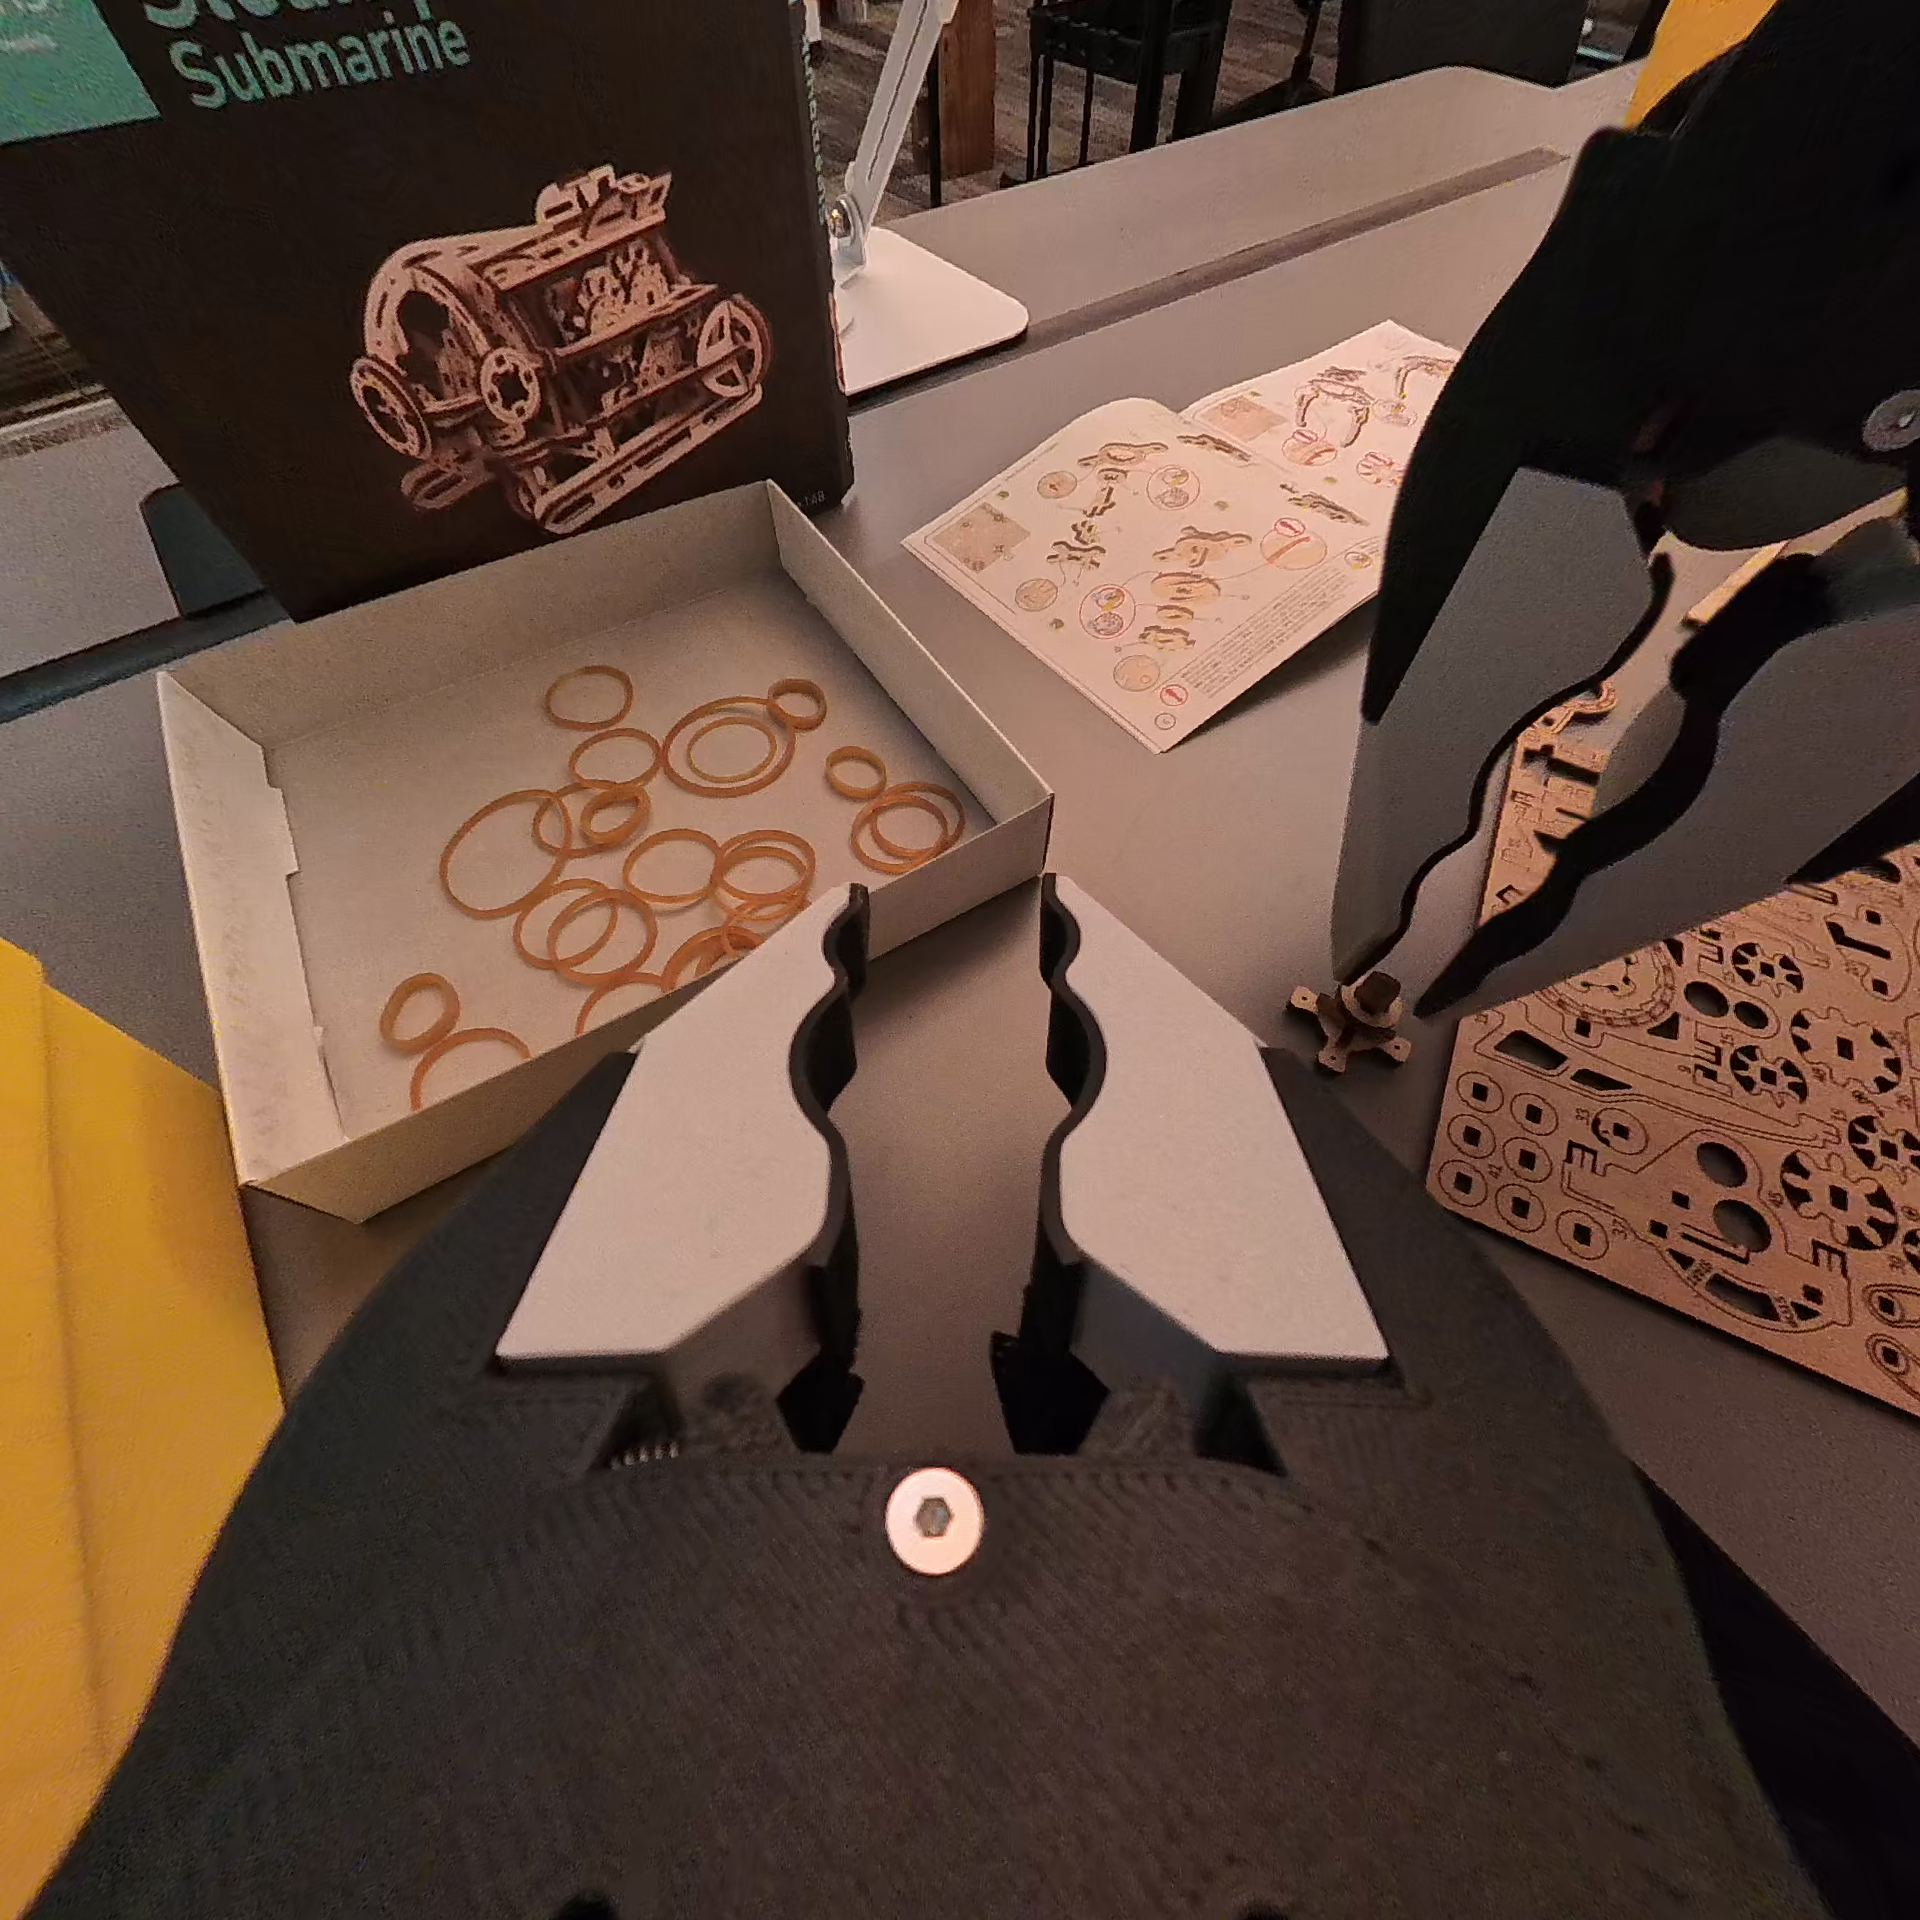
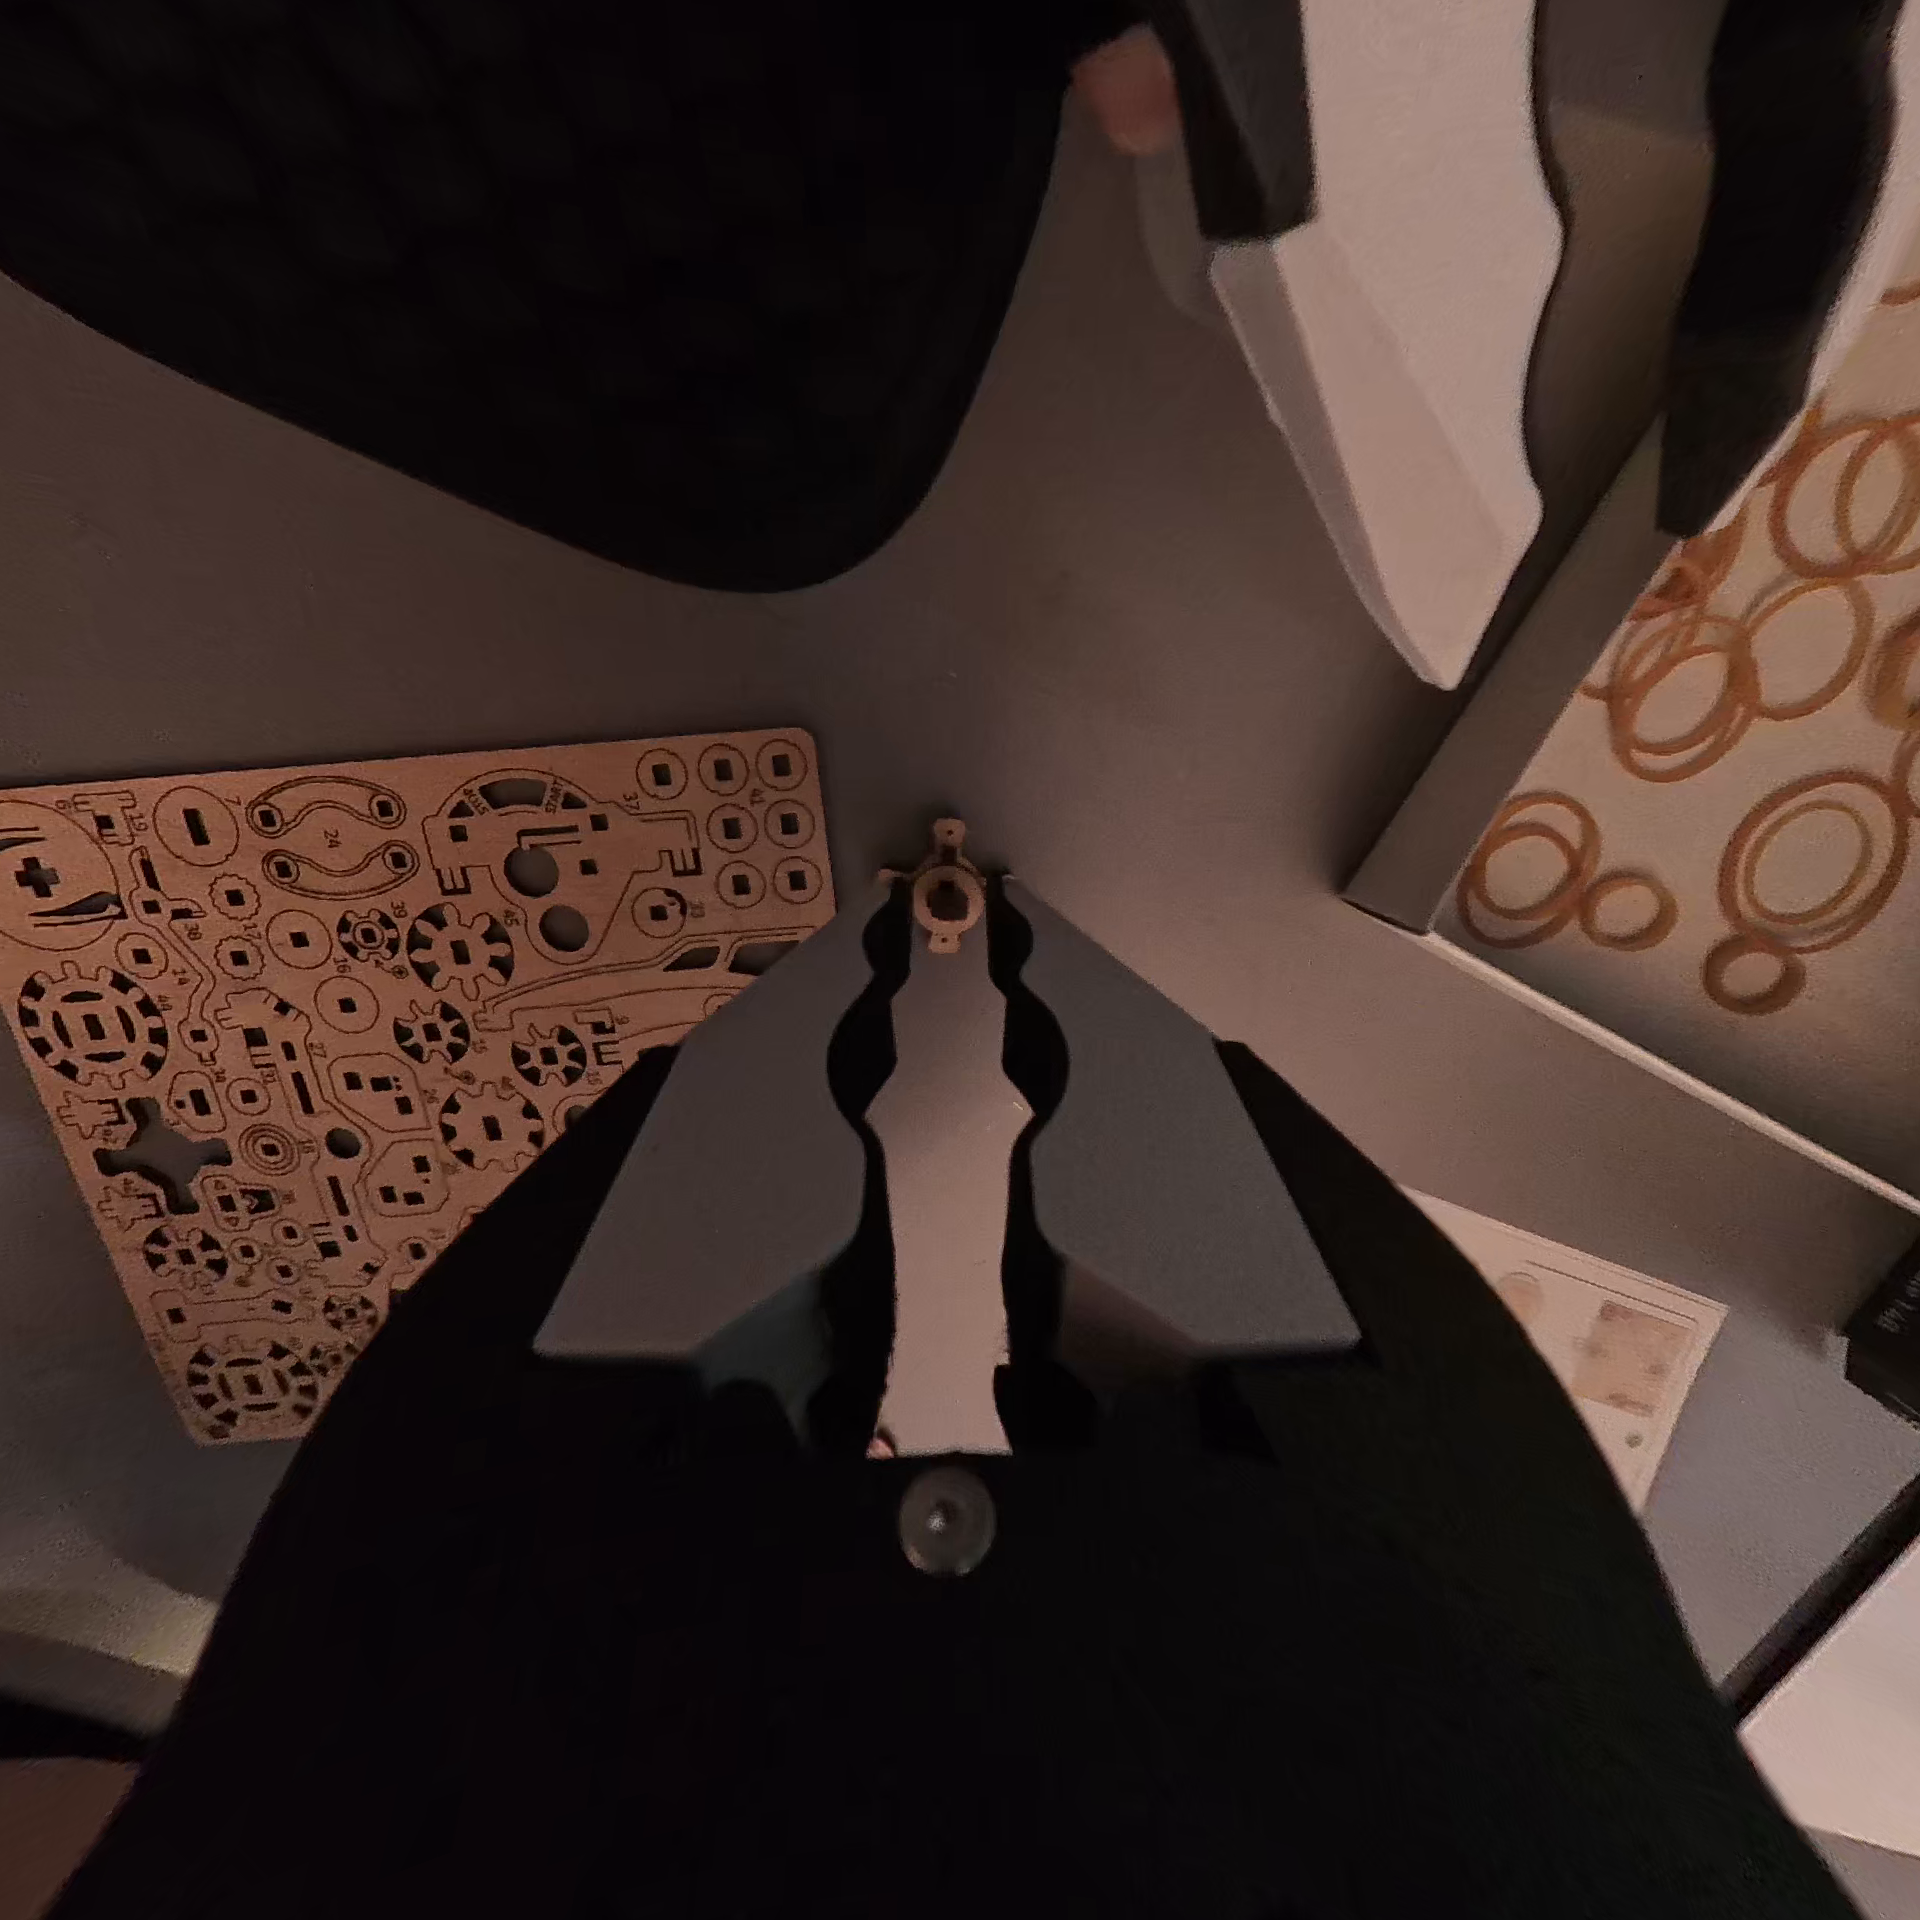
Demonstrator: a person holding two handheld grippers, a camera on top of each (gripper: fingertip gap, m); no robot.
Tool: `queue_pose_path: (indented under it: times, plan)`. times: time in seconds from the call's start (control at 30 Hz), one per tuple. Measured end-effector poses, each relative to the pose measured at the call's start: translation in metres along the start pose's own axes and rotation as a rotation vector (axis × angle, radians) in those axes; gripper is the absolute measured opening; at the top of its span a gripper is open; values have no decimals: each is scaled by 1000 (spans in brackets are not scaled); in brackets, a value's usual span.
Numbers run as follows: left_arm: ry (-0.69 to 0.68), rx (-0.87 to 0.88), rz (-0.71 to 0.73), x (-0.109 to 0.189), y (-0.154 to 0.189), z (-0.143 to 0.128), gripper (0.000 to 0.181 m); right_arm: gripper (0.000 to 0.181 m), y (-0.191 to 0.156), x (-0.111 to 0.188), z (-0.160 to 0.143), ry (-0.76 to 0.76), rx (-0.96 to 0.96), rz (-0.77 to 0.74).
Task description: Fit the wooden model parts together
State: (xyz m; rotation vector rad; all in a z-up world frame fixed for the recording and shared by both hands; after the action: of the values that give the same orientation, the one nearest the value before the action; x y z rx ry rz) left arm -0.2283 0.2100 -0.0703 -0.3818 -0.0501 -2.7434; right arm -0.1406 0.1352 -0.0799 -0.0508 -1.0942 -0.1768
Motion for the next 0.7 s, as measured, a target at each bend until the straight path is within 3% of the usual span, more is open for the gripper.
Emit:
queue_pose_path:
  times: [0.03, 0.17, 0.7]
  plan:
    - [1, 1, 0, 0, 0, 0, 31, 15, 0, -1, 0, -5, -11, 5]
    - [1, -1, -3, 0, 1, 0, 31, 7, 0, -4, -1, -25, 4, -4]
    - [5, 1, -6, 1, 1, 1, 31, 9, -2, 3, 6, -59, 22, -21]
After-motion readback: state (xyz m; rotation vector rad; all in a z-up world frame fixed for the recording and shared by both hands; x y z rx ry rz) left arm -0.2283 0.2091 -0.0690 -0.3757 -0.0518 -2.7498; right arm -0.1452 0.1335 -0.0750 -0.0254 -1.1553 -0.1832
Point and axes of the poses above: each gripper's, where its closed fingertips meet, x back along the fingers, z out of its top, y = z × x across the jaws, the point moved 6 cm from there along x, back along the fingers, and after that the axes turned 10 degrees about y, right-handed, at the moved point
